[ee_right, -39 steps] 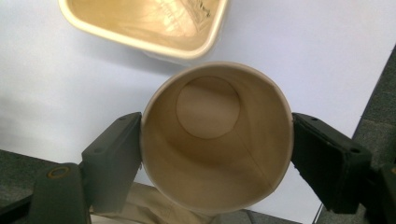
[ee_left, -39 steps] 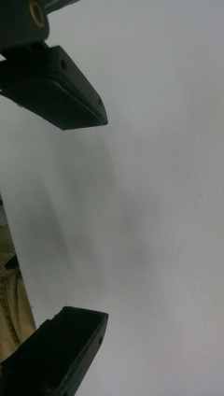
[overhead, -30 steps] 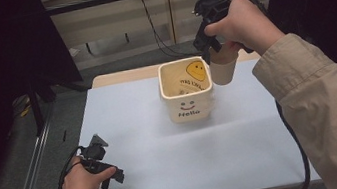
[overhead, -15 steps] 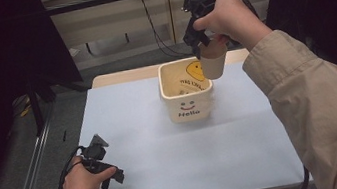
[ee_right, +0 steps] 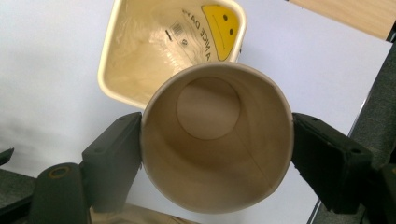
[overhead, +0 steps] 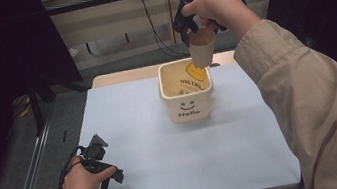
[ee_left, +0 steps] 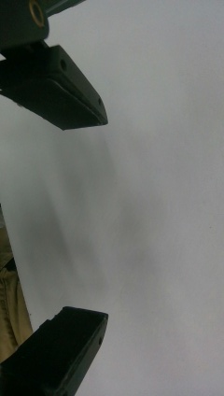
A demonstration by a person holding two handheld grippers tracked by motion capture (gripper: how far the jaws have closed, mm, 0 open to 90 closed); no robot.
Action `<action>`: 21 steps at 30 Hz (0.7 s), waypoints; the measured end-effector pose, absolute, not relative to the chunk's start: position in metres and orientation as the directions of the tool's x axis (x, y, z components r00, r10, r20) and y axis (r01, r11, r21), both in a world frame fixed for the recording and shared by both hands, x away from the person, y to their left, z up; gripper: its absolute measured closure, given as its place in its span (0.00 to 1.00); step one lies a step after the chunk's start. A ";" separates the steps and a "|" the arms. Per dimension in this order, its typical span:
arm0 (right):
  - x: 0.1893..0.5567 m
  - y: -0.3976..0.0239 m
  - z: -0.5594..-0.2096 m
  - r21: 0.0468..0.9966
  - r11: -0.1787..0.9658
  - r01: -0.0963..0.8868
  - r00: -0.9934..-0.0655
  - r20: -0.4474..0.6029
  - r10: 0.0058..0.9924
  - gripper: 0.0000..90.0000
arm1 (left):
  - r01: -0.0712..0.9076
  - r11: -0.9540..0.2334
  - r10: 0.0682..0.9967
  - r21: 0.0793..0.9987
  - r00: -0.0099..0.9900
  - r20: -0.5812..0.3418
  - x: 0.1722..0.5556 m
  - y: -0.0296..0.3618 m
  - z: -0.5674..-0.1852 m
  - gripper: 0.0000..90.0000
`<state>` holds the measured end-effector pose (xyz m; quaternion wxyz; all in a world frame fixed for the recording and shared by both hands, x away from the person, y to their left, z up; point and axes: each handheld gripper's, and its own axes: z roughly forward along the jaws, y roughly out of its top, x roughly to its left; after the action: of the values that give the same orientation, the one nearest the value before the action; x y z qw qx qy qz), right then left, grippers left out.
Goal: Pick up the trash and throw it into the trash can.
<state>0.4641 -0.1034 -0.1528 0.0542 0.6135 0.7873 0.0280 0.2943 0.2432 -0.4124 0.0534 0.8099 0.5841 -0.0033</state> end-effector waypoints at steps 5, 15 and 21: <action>0.468 -0.101 -0.158 0.114 0.239 0.964 -0.233 -0.061 0.970 0.22 | 0.950 -0.302 0.948 0.079 0.309 -0.083 0.294 0.242 -0.412 0.06; 0.476 -0.091 -0.199 0.092 0.275 0.957 -0.272 -0.044 0.961 0.22 | 0.944 -0.319 0.942 0.087 0.326 -0.076 0.293 0.242 -0.411 0.06; 0.478 -0.090 -0.219 0.087 0.280 0.956 -0.277 -0.042 0.960 0.21 | 0.939 -0.333 0.938 0.083 0.338 -0.070 0.294 0.241 -0.410 0.06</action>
<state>0.4783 -0.0901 -0.2187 0.0429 0.5998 0.7987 0.0220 0.2938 0.2411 -0.4102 0.0542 0.8162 0.5752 -0.0050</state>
